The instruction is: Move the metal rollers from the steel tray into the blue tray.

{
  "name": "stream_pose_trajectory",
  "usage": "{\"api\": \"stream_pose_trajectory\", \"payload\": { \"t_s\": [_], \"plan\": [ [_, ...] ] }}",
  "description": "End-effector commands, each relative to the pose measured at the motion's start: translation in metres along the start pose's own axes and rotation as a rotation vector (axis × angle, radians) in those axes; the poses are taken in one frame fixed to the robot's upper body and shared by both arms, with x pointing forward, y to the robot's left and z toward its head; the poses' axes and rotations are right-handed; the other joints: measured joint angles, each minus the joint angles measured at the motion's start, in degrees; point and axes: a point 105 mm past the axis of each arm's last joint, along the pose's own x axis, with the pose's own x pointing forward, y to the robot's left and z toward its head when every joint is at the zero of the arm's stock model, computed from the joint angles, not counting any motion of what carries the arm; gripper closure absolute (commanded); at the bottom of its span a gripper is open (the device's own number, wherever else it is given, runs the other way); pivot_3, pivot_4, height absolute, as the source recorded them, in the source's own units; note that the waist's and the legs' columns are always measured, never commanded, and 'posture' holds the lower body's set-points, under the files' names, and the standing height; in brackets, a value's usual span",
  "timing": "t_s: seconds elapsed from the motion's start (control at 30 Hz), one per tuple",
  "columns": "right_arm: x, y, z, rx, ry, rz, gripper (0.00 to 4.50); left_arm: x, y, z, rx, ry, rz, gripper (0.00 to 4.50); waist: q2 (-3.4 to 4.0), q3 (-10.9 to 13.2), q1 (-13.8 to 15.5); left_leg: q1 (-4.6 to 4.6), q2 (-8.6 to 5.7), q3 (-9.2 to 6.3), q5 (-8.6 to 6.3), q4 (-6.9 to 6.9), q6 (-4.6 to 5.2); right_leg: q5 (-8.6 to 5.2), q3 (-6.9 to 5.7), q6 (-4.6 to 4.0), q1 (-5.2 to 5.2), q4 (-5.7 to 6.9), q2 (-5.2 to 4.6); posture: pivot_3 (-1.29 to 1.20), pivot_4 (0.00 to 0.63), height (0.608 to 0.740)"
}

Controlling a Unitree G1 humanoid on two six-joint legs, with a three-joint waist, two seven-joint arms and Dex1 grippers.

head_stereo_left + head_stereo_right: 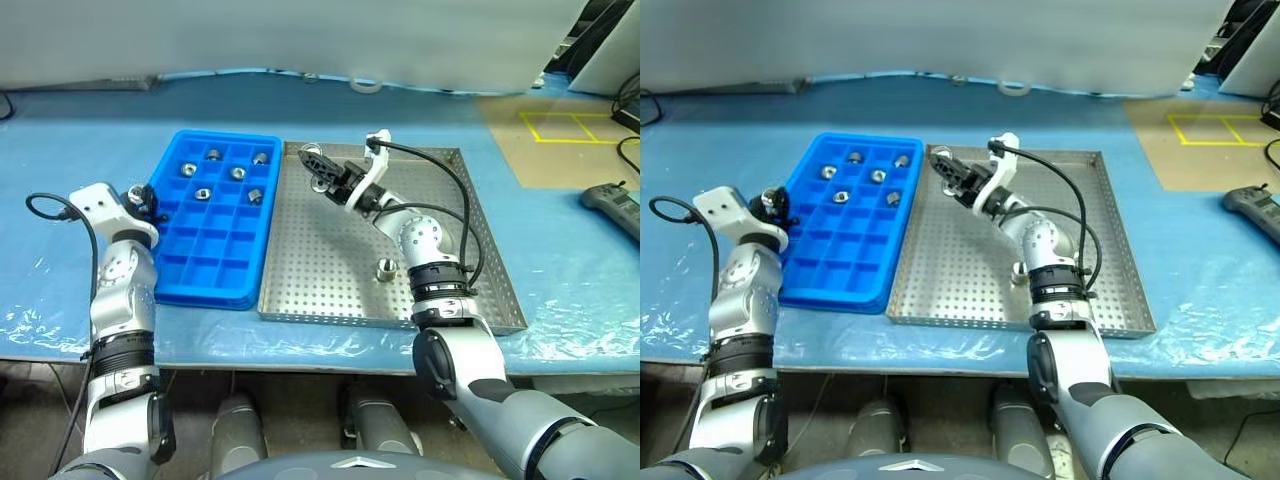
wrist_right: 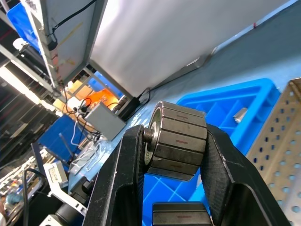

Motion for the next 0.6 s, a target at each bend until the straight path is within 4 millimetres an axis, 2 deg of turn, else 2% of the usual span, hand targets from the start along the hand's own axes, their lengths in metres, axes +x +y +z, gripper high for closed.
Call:
{"api": "stream_pose_trajectory", "payload": {
  "t_s": [0.03, 0.2, 0.43, 0.6],
  "plan": [
    [0.007, 0.018, 0.009, -0.036, -0.02, 0.072, 3.24, 0.003, 0.002, 0.025, 0.042, -0.071, -0.02, 2.83, 0.0, 0.0, 0.52, 0.0, 0.0, 0.0, 0.0, 0.0, -0.01, 0.0, 0.0, 0.0, -0.01, 0.01, 0.0, -0.3, 0.15, 0.74],
    [0.006, 0.017, 0.011, -0.04, -0.022, 0.068, 3.24, 0.006, -0.005, 0.021, 0.053, -0.043, -0.075, 2.83, 0.0, 0.0, 1.08, -0.02, -0.03, 0.0, 0.0, 0.0, 0.0, 0.0, 0.0, -0.01, -0.01, 0.0, -0.02, -0.31, 0.15, 0.74],
    [0.004, 0.013, 0.01, -0.043, -0.024, 0.053, 3.24, 0.002, -0.033, 0.009, 0.088, 0.018, -0.229, 2.83, 0.0, 0.0, 0.89, -0.02, -0.02, 0.0, 0.0, -0.01, -0.01, 0.0, 0.01, 0.0, -0.03, 0.02, -0.01, -0.33, 0.15, 0.74],
    [0.002, 0.012, 0.01, -0.045, -0.029, 0.043, 3.24, 0.002, -0.033, 0.0, 0.114, 0.061, -0.226, 2.83, 0.0, 0.0, 0.75, -0.02, -0.02, 0.0, 0.0, -0.01, -0.01, 0.0, 0.02, 0.0, -0.06, 0.02, 0.0, -0.34, 0.15, 0.74]
  ]
}}
